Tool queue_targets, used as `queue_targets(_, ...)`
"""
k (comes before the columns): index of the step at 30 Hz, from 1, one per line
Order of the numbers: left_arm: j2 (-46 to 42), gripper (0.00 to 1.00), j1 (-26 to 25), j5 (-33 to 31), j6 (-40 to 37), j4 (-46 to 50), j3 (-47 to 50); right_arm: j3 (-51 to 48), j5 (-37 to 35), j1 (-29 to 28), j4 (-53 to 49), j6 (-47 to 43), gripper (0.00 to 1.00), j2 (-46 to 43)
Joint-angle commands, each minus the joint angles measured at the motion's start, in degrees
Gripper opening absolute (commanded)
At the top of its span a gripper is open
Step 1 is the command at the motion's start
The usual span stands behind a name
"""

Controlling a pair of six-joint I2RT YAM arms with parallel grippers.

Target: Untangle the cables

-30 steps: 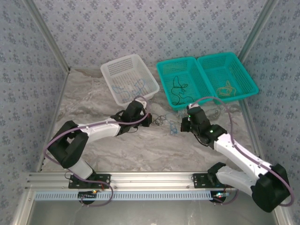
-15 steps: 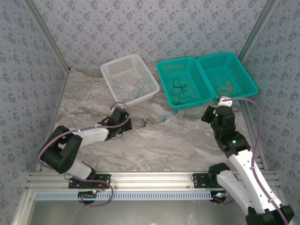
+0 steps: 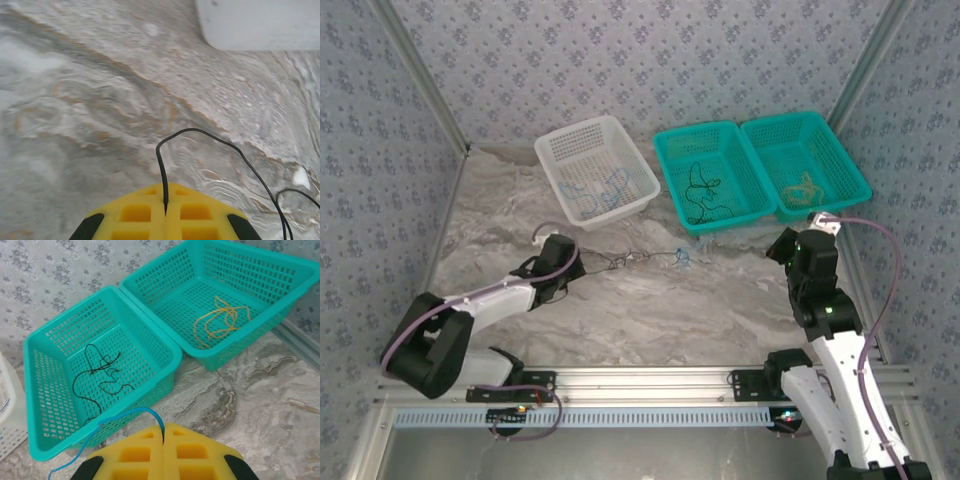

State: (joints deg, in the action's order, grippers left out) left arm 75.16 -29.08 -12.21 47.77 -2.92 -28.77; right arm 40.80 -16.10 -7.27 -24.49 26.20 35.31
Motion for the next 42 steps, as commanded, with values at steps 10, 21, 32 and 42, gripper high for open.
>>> queue_targets(10, -19.1, 0.0, 13.2, -14.4, 14.8, 17.5, 10.2, 1.6, -4.9, 13.7, -5.9, 2.4, 0.0, -3.9)
queue_targets(21, -25.7, 0.0, 23.1, -5.1, 9.0, 17.3, 12.1, 0.8, 7.4, 24.0, -2.3, 3.7, 0.0, -3.1)
queue_targets(32, -12.5, 0.25, 13.3, 10.3, -2.4, 6.1, 2.0, 3.5, 37.3, 21.1, 5.6, -2.8, 0.0, -1.3)
queue_targets(42, -4.1, 0.84, -0.5, 21.1, -20.1, 0.5, -8.8, 11.7, 44.4, 5.8, 8.0, -7.8, 0.0, 3.1)
